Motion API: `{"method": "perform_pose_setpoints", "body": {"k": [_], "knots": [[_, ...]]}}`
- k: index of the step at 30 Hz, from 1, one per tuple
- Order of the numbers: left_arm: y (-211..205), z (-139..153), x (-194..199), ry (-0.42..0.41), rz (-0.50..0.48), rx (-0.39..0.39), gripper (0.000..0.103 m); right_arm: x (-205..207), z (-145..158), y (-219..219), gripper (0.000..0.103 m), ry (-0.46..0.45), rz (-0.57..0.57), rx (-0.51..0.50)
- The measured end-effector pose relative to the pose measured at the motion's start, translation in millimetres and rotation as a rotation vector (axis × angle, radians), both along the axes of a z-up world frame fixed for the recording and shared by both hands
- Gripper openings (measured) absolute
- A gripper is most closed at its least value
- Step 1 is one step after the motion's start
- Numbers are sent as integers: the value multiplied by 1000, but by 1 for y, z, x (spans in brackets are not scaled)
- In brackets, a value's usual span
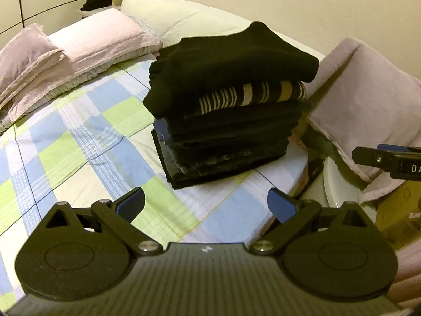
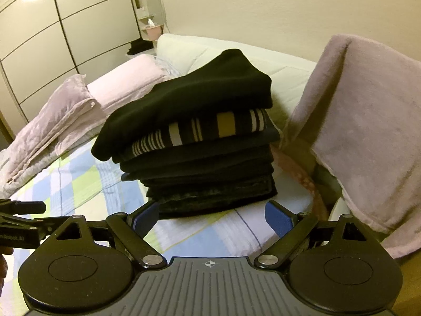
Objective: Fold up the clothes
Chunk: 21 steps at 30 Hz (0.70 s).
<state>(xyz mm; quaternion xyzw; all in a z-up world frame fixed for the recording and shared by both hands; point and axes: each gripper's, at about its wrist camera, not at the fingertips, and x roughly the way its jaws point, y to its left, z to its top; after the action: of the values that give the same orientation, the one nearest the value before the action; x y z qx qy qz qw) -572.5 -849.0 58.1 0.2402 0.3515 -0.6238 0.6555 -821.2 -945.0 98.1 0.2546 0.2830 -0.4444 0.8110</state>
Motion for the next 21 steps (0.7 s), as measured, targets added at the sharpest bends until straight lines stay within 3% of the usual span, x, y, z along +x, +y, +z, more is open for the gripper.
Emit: {"method": "perform_pose_setpoints", "body": {"k": [5, 13, 21], "knots": [[-13, 3, -10, -23, 32, 9, 97, -3, 0, -16, 91, -13, 14, 11], [-21, -4, -31, 9, 78, 15, 97, -14, -5, -34, 91, 9, 65, 28], [-24, -2, -42, -27, 130, -2, 97, -20, -2, -45, 91, 11, 100, 23]]}}
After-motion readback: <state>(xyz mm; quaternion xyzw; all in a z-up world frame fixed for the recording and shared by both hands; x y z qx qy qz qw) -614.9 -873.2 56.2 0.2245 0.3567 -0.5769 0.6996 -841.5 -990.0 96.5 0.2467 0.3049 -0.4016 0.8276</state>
